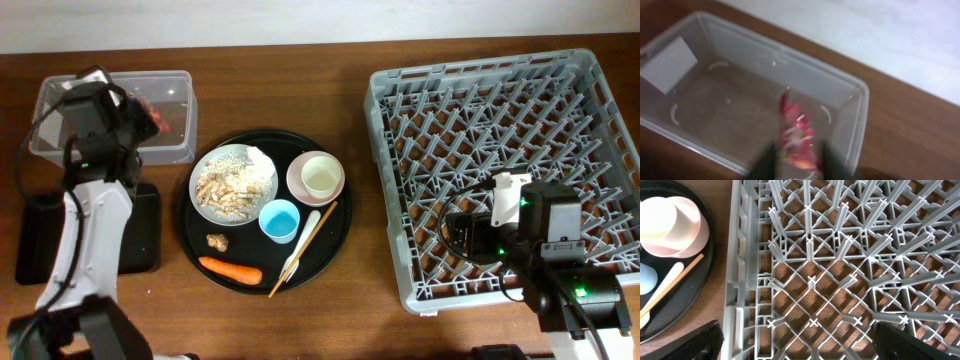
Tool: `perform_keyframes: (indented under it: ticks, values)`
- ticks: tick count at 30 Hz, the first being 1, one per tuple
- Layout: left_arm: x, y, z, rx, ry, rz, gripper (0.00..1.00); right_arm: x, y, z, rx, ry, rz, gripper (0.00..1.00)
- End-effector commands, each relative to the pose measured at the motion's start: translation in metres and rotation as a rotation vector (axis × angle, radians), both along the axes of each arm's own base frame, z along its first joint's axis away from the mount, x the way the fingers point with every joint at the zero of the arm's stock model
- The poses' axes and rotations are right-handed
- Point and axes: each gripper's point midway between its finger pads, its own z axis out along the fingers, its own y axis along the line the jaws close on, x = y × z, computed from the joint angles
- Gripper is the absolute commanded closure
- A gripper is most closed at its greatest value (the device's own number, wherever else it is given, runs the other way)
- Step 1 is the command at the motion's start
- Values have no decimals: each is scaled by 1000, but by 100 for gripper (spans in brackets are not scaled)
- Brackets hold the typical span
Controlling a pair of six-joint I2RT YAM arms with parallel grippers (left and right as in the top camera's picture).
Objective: Sort waste into correct bins and load items into the dishwasher rack
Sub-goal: 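Carry the red wrapper left and drop it into the clear bin, then move the left gripper back to the plate and grasp the tissue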
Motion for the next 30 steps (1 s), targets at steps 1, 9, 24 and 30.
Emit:
perform_keyframes:
  ticks: [1, 9, 24, 30]
  values:
    - [3, 4, 12, 11, -29, 12, 48, 2, 0, 8, 1, -21, -7, 1]
    - [4, -104, 10, -215, -7, -387, 45, 1, 0, 8, 1, -16, -7, 1]
    - [-11, -186, -119, -289, 352, -520, 45, 0, 0, 7, 1, -10, -7, 1]
    - [-14, -186, -145, -303, 414, -512, 46, 0, 0, 7, 1, -9, -7, 1]
